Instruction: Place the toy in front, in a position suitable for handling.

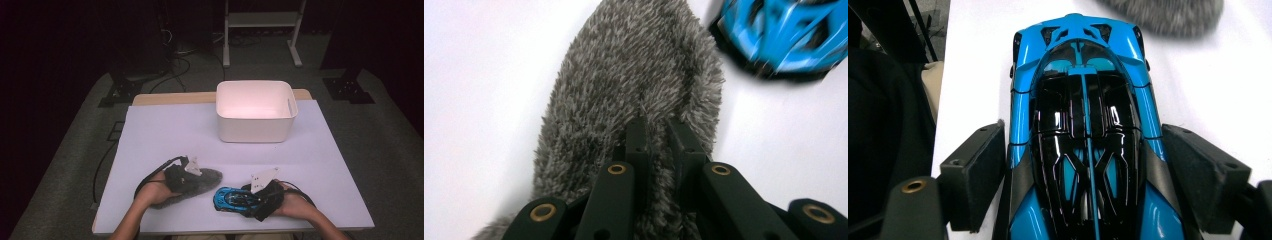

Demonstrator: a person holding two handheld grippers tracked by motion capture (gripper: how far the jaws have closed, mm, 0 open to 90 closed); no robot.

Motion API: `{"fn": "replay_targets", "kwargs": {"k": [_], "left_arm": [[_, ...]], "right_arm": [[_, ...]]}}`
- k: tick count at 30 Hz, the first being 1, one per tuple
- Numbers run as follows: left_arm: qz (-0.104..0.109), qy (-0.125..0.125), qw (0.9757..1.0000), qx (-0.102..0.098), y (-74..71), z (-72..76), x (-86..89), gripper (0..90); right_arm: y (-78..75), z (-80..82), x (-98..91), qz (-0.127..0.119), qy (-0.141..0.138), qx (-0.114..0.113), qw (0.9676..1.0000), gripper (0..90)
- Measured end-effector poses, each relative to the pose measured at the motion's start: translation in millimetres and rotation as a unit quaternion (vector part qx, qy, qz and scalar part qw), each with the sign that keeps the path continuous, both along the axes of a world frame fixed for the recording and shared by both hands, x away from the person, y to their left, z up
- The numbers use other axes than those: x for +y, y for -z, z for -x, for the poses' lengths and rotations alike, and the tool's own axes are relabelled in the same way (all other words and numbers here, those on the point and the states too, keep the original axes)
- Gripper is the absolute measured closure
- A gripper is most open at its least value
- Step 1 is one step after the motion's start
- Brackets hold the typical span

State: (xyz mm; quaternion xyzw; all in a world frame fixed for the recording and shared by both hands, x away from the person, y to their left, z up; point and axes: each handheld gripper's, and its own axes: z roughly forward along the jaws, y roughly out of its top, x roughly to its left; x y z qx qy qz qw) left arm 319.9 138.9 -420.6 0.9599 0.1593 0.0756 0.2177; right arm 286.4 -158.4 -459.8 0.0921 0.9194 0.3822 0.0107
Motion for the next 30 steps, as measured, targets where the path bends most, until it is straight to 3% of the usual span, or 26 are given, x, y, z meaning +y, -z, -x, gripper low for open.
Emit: {"fn": "replay_targets", "kwargs": {"k": [4, 8, 10, 18, 24, 30], "left_arm": [[-0.022, -0.031, 0.9993, -0.003, -4.1, 0.9, 28.8, 81.1], [-0.015, -0.073, 0.9972, -0.004, -5.6, 2.3, 59.5, 80.4], [-0.004, -0.078, 0.9969, 0.001, -4.7, 3.2, 66.1, 79.2], [0.054, -0.070, 0.9960, 0.013, -6.4, 5.3, 62.6, 65.8], [0.077, -0.074, 0.9942, 0.006, -11.2, 11.0, 62.3, 55.3], [0.097, -0.078, 0.9922, -0.002, -10.6, 13.4, 62.0, 47.7]], "right_arm": [[0.0, -0.7, -0.3, -0.001, -0.001, 0.001, 1.0000, 19.7], [0.2, -2.0, -1.4, -0.006, -0.001, 0.006, 1.0000, 20.4], [0.3, -2.4, -1.8, -0.008, -0.001, 0.008, 0.9999, 20.6], [-1.0, -4.3, -3.9, -0.013, 0.005, 0.017, 0.9998, 20.9], [-16.6, -8.1, -14.7, -0.056, 0.018, 0.028, 0.9979, 21.1], [-26.7, -13.4, -23.5, -0.052, 0.019, 0.032, 0.9979, 22.1]]}}
